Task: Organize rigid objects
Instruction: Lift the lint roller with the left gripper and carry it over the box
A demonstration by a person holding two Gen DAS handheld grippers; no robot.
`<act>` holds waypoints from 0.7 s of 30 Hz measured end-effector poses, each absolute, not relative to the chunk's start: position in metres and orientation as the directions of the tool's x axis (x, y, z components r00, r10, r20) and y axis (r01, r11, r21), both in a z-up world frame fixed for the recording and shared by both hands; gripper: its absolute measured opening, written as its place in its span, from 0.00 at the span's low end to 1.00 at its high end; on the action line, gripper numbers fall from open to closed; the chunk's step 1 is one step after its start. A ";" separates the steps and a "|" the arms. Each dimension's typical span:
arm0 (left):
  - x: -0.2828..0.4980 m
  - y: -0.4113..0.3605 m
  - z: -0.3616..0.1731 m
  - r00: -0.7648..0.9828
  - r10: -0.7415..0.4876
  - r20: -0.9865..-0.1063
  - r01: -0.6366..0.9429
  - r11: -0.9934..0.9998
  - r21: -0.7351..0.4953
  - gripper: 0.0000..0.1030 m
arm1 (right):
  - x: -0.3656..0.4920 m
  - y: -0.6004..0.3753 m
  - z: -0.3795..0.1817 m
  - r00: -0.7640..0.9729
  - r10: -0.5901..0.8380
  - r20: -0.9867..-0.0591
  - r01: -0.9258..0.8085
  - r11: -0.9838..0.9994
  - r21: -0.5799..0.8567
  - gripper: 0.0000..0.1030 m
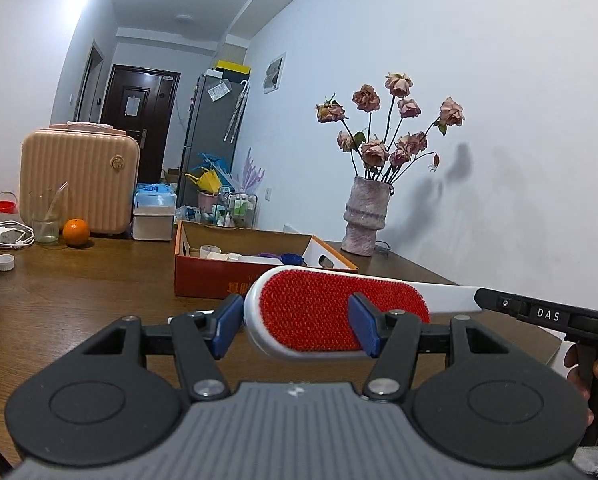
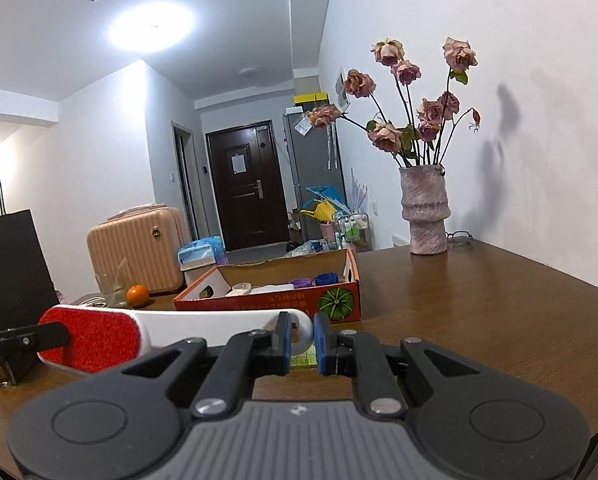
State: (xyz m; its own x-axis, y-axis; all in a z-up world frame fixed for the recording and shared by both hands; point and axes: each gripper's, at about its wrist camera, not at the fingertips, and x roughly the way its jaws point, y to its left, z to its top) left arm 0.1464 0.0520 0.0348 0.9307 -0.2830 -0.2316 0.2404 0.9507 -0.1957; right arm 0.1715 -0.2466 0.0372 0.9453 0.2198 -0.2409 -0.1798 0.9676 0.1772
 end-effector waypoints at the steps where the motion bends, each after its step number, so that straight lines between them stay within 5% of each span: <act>1: 0.149 0.053 0.035 0.930 -0.284 -0.231 0.242 0.951 -0.195 0.57 | 0.173 -0.246 0.038 0.945 0.219 -0.242 -0.180 0.968 0.175 0.13; 21: 0.373 0.072 0.048 0.907 -0.298 -0.297 0.245 0.948 -0.202 0.57 | 0.381 -0.227 0.053 0.929 0.214 -0.303 -0.167 0.971 0.173 0.13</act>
